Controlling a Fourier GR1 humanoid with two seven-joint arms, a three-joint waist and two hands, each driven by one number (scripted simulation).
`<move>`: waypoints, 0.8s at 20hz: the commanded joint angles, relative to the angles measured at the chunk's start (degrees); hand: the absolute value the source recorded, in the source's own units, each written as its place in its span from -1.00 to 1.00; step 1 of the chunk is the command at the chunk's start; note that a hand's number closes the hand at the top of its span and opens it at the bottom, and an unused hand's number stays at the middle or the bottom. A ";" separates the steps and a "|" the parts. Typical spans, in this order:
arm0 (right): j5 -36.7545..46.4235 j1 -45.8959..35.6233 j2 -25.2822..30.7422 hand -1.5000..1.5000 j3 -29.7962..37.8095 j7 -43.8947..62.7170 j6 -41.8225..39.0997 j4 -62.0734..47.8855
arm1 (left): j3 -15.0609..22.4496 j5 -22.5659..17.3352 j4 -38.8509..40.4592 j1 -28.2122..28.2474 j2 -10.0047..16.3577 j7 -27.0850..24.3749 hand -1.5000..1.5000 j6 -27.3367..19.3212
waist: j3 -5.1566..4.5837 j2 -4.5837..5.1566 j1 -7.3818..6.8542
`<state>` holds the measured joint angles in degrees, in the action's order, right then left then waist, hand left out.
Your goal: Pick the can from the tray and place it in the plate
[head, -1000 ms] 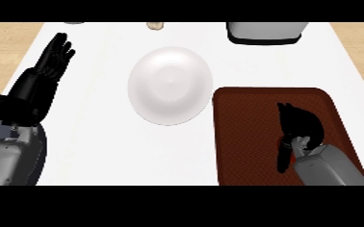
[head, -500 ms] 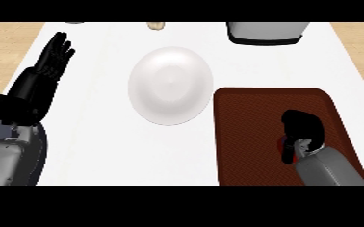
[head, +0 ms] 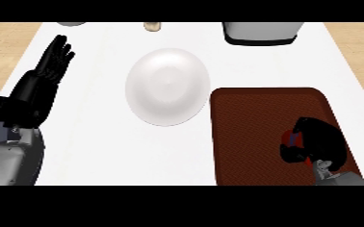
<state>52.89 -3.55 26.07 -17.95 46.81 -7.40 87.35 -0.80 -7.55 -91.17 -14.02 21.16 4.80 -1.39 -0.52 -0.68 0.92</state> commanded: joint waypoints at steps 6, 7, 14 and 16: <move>6.92 16.81 2.94 1.00 2.64 -5.15 16.94 13.50 | 0.69 1.22 -2.40 3.02 -2.00 0.10 0.00 0.64 | 0.51 0.44 -0.25; 6.28 14.31 2.20 1.00 3.21 -4.68 14.13 14.51 | -1.24 0.78 1.17 -2.98 -1.01 1.56 0.00 1.37 | 0.51 0.60 -0.30; 4.22 9.38 -0.36 1.00 -1.84 -6.18 10.94 31.21 | -2.00 0.37 -0.50 -1.23 0.14 1.64 0.00 2.44 | 0.46 0.46 -0.85; 3.86 7.06 -3.71 1.00 -4.14 -7.95 14.00 32.44 | -1.63 2.26 4.48 -3.79 -1.80 -1.32 0.00 0.67 | 0.45 0.76 -0.25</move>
<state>57.16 7.04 25.39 -18.90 40.00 5.97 113.88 -1.85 -6.16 -90.42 -15.54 19.99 5.28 -0.12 -0.05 -0.13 0.47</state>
